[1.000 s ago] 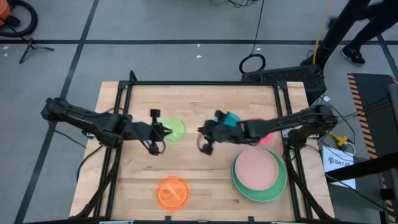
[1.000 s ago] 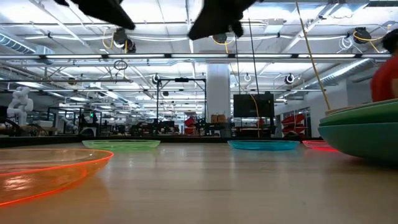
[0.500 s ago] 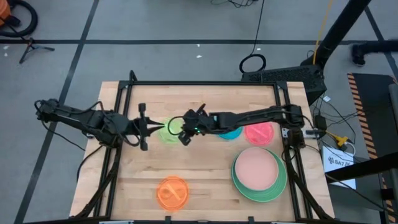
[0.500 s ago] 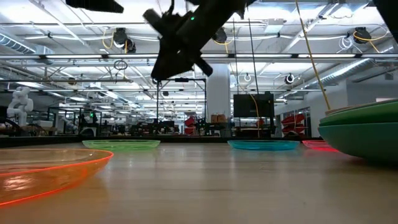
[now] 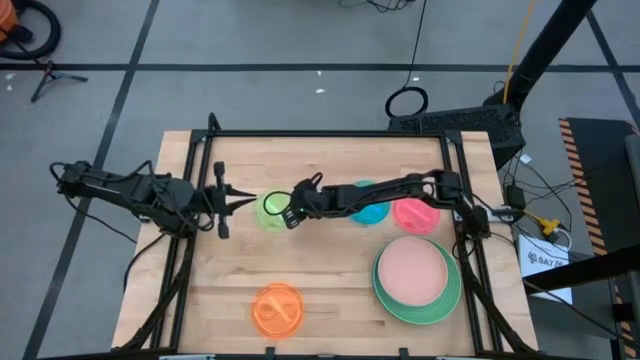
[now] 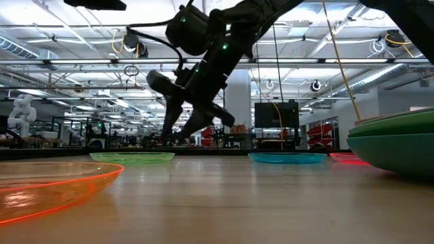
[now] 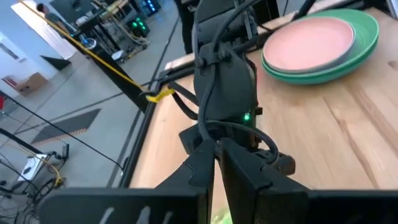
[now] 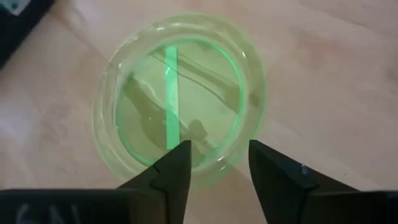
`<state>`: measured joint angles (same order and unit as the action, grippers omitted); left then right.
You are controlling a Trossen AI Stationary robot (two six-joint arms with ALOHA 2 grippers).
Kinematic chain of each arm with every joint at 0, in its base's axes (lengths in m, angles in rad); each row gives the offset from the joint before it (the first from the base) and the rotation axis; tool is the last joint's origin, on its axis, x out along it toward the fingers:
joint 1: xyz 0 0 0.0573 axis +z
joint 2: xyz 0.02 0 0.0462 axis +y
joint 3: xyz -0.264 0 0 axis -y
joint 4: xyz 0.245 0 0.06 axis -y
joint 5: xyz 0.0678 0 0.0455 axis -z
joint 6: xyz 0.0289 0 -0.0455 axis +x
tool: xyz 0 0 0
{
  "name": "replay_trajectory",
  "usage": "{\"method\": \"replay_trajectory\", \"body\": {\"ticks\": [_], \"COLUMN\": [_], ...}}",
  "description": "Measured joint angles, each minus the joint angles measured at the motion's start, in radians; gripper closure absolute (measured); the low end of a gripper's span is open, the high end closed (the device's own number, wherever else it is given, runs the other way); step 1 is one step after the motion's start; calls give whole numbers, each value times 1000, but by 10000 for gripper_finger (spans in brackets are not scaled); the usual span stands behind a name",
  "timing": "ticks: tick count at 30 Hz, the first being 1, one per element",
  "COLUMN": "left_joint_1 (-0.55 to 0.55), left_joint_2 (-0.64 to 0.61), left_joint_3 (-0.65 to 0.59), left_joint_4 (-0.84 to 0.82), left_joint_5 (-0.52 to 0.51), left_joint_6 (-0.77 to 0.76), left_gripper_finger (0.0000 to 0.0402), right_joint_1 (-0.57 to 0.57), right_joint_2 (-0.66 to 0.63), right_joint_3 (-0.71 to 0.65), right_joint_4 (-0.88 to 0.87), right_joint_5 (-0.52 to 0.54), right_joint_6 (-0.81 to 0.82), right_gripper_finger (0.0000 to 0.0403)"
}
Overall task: Stack plastic plates
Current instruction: Stack the green transparent plate on top of the light pink plate
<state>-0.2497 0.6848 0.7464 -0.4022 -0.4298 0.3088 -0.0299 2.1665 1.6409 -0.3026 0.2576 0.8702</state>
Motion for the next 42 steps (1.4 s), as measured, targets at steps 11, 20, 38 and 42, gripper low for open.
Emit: {"method": "replay_trajectory", "body": {"ticks": [11,20,38,42], "left_joint_1": [-2,-3,-5,-5], "left_joint_2": [-1,-1,-1,-1], "left_joint_3": [0,0,0,0], "left_joint_4": [-9,-7,-2,-2], "left_joint_5": [2,2,6,6], "left_joint_6": [21,31,32,32], "left_gripper_finger": [367,367,366,366], "right_joint_1": [-18,-22,-16,-16], "right_joint_2": [92,101,128,128], "right_joint_3": [-2,-1,-2,-2], "right_joint_4": [76,131,184,186], "right_joint_5": [32,34,79,78], "right_joint_6": [44,22,-26,-26], "right_gripper_finger": [254,255,303,328]}}
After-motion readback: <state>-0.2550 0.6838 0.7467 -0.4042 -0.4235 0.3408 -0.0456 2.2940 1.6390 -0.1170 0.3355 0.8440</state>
